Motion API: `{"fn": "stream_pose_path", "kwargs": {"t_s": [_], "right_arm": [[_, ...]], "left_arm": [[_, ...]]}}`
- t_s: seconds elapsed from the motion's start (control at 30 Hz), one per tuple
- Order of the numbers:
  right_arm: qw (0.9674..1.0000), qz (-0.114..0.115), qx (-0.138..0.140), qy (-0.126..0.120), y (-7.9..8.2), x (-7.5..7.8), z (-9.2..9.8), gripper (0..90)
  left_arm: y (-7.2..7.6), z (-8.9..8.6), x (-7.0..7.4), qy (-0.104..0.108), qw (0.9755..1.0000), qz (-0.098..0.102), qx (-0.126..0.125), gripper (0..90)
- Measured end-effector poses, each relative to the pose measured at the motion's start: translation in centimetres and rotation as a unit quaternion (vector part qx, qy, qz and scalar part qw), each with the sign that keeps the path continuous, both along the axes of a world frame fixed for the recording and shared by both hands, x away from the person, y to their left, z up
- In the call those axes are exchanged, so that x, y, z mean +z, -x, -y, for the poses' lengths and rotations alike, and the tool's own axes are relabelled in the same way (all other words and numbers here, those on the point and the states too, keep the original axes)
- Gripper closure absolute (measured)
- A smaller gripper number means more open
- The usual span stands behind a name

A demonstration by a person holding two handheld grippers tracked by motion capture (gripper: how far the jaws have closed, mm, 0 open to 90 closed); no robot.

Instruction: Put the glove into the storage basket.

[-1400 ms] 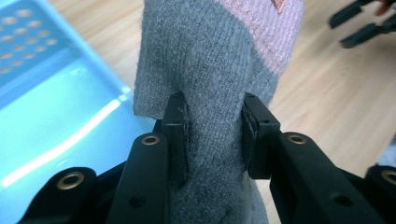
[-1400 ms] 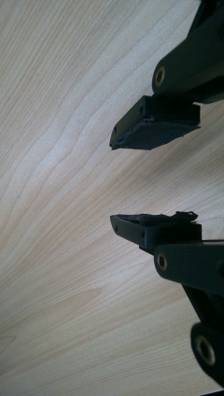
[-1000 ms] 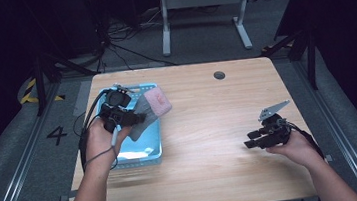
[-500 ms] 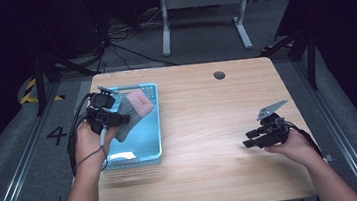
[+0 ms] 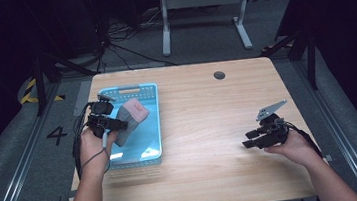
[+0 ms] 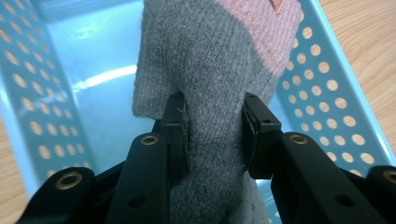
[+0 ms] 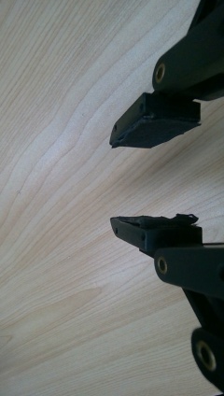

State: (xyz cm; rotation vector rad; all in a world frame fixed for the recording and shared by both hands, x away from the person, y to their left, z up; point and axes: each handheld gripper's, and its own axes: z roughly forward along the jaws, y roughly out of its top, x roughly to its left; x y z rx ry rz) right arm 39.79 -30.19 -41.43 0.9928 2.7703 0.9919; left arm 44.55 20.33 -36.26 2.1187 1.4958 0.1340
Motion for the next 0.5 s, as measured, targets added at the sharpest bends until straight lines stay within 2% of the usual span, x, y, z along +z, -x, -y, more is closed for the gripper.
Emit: {"fn": "stream_pose_path", "kwargs": {"t_s": [0.07,0.1,0.2,0.5], "right_arm": [[1.0,-0.001,0.002,0.001,0.0,-0.1,-0.1,53.8],[1.0,-0.001,0.002,0.002,0.0,-0.1,-0.2,53.8],[1.0,0.001,0.005,0.0,0.1,0.0,-0.3,53.7],[1.0,0.001,0.007,-0.001,0.2,-0.1,-0.3,53.3]], "left_arm": [[-0.3,0.3,-0.9,-0.008,0.9999,-0.013,-0.003,66.8],[-0.3,0.3,-0.9,-0.008,0.9999,-0.013,-0.003,66.8],[-0.9,0.5,-2.2,-0.011,0.9994,-0.034,-0.004,66.6],[-1.9,0.6,-3.8,-0.017,0.9979,-0.063,0.007,66.5]]}}
